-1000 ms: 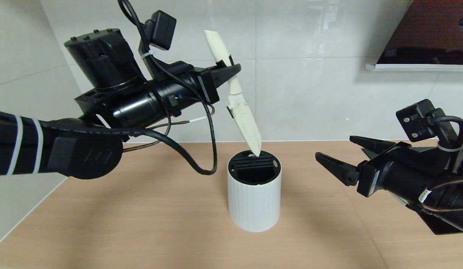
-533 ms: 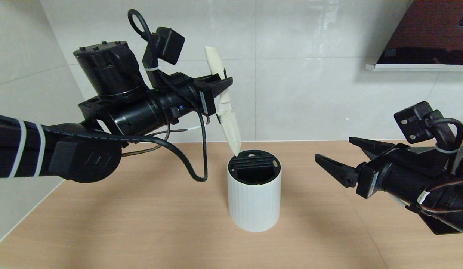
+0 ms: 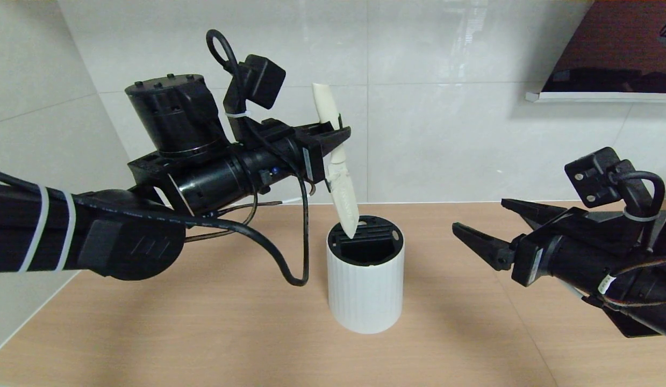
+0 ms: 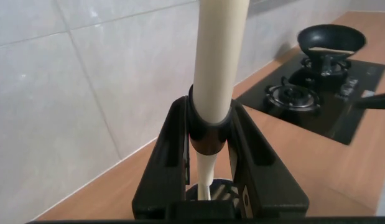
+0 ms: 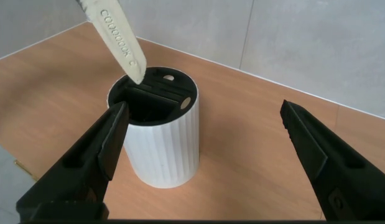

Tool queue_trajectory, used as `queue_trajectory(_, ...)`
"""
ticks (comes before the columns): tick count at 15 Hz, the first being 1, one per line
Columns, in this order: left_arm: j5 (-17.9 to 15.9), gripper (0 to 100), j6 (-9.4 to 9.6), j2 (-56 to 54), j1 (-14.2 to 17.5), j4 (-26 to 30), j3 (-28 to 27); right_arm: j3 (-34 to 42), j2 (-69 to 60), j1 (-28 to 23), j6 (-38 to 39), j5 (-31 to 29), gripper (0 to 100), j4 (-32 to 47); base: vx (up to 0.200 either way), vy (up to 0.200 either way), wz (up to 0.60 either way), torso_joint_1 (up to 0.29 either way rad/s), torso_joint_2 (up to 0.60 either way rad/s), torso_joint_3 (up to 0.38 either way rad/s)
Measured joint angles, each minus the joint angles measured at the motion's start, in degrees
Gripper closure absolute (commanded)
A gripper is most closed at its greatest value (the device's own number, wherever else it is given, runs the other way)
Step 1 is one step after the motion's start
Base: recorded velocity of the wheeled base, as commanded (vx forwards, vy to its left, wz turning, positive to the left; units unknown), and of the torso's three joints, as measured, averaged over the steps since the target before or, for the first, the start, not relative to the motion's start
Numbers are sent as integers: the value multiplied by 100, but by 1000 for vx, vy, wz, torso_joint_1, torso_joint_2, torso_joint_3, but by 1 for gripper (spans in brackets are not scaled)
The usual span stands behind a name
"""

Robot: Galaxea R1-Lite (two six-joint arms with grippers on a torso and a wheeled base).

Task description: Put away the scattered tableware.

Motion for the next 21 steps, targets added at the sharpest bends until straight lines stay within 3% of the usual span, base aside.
queue_trajectory(11, 13, 100, 6, -118, -299, 11, 402, 27, 20, 4, 0, 10, 0, 0, 0, 0, 0, 0, 0, 0)
queue_trajectory(21, 17, 100, 52, 489, -486, -49, 774, 41, 34, 0, -2, 10, 0, 0, 0, 0, 0, 0, 0, 0)
